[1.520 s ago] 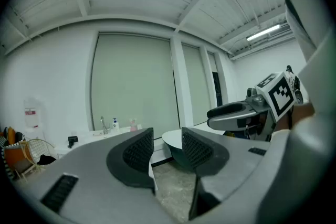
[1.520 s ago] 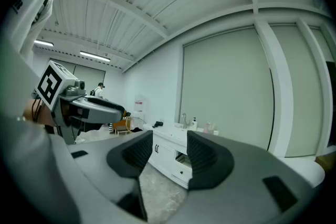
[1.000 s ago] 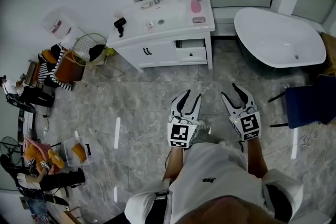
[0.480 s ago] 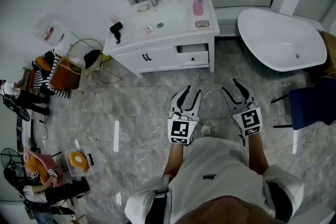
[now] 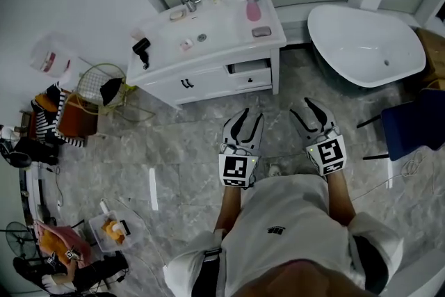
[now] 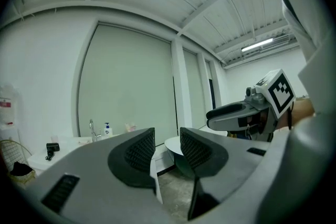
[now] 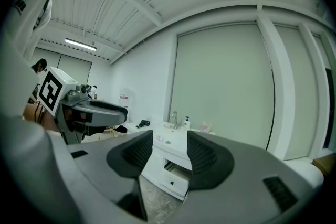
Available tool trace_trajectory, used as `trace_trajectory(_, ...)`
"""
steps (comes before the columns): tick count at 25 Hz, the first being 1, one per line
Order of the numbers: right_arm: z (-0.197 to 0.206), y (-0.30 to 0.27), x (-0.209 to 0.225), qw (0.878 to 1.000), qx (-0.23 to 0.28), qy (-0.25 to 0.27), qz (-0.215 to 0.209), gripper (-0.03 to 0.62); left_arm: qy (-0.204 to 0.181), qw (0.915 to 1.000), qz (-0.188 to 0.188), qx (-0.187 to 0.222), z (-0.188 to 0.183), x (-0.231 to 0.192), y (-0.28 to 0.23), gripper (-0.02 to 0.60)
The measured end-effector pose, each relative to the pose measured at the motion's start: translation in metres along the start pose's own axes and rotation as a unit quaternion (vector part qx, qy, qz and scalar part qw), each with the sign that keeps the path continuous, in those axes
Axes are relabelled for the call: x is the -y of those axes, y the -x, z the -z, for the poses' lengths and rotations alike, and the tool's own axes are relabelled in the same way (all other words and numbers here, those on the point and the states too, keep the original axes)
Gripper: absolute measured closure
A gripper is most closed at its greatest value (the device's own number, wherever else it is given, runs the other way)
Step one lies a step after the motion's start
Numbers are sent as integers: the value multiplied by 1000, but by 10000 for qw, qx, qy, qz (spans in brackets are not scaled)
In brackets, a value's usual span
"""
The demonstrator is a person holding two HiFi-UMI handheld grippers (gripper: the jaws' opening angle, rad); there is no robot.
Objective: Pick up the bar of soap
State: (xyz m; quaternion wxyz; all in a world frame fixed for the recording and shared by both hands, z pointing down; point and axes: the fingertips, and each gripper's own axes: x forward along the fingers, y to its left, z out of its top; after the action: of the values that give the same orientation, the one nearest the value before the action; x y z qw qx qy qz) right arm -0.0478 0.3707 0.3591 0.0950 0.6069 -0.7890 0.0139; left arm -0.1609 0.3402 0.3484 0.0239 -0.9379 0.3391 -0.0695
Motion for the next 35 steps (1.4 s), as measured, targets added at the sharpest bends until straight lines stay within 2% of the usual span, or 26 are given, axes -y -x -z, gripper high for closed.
trace_trajectory(11,-1,-36,21,9999,-68,-129,42,375,167,9998,137,18,6,-24,-36,417)
trace_trajectory(16,-8,-63,30,9991,109,-374,-184,376,165,9999,10,17,8,-43,-54,417)
trace_trajectory(27,-9,-132,82,9991,-33,-236,-348,376,163,9998,-121,-70,4,-77,-128,420)
trace_trajectory(35,-9,-167,128,9984,-73,-210,-524,376,131,9995,-249,-141,-3,-85,-186,420)
